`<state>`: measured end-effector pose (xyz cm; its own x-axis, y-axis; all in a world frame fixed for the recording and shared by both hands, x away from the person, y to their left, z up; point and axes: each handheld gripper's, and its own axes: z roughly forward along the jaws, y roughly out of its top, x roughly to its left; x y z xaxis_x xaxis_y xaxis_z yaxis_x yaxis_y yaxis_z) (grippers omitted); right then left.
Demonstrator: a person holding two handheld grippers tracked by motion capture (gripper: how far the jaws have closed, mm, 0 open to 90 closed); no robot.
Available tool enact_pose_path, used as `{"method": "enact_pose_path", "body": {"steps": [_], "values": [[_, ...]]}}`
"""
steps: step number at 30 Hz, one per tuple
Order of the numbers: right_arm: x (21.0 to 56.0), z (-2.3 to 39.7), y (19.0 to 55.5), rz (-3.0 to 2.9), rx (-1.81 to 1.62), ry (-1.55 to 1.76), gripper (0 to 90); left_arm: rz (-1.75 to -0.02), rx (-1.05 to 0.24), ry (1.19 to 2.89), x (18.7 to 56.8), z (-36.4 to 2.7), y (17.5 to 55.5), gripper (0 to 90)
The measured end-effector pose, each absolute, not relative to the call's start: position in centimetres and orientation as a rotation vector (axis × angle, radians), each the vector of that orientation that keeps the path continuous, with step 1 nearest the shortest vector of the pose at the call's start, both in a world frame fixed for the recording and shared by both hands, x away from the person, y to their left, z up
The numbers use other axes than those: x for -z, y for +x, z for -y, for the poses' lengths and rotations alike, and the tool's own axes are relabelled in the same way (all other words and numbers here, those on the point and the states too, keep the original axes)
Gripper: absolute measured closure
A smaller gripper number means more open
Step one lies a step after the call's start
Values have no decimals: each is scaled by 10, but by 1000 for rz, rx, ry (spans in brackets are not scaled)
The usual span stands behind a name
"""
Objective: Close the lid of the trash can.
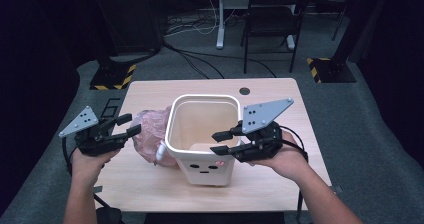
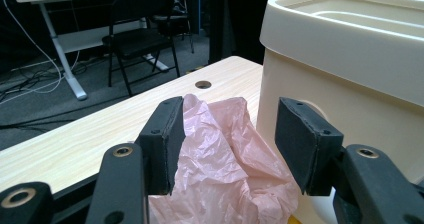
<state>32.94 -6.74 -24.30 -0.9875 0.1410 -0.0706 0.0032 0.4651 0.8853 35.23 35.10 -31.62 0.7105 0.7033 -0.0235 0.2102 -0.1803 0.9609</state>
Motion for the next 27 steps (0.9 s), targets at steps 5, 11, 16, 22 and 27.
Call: {"method": "enact_pose_path", "body": {"steps": [5, 11, 16, 22, 27], "values": [[242, 75, 332, -2539, -1577, 165, 620, -733, -516, 1735, 316, -352, 352, 449], [244, 84, 334, -2495, -1609, 231, 573, -729, -513, 1732, 316, -352, 352, 448], [247, 97, 336, -2450, -1629, 304, 547, -730, -517, 1734, 316, -351, 352, 447], [256, 117, 344, -2382, -1635, 444, 518, -736, -526, 1741, 317, -352, 352, 445], [261, 130, 348, -2349, -1631, 512, 511, -740, -531, 1739, 317, -352, 352, 443]]}}
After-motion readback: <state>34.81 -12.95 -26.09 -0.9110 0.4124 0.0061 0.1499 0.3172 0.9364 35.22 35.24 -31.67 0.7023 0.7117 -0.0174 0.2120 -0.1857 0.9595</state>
